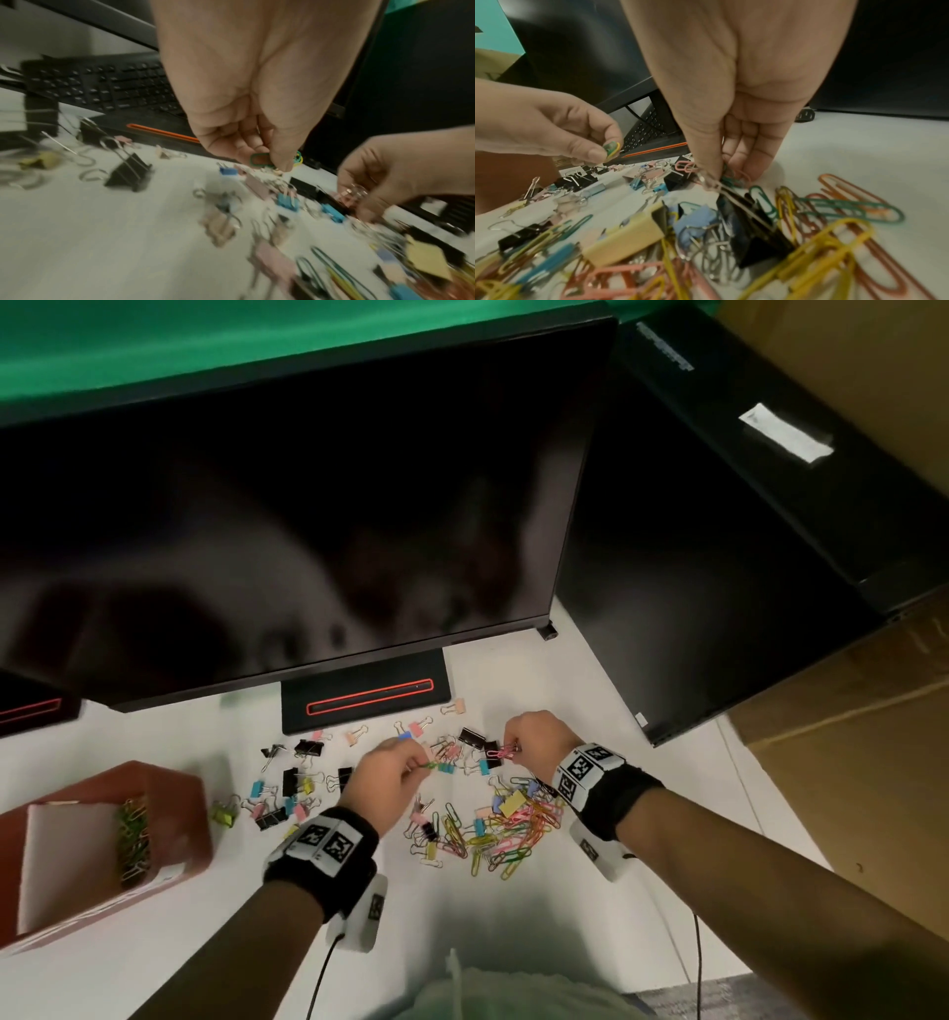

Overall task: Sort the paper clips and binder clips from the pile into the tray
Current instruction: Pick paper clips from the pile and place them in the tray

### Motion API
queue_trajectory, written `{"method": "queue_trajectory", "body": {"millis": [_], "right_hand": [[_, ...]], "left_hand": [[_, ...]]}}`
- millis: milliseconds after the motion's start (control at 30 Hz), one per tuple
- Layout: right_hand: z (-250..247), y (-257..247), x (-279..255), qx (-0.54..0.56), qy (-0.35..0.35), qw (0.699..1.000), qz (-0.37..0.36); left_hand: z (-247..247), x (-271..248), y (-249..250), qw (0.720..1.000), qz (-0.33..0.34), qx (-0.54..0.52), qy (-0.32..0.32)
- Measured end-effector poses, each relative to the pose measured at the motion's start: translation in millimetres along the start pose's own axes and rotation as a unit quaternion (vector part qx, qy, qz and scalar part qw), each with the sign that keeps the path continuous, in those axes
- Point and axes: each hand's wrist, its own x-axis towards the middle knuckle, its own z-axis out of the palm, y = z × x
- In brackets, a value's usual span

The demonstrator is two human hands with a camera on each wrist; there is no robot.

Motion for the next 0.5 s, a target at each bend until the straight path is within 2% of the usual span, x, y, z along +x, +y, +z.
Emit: {"method": "queue_trajectory", "body": {"millis": [267, 500], "right_hand": [[-2.9, -0.6, -3.2, -0.004, -0.016, 1.0, 0.019], [-4.5, -2.6, -17.1, 0.007, 0.008, 1.0, 0.014]], "left_hand": [[-19.7, -8.8, -12.5, 0.996, -0.055, -0.056, 0.036], [-18.3, -24.2, -16.8, 0.995, -0.054, -0.083, 0.016]]}}
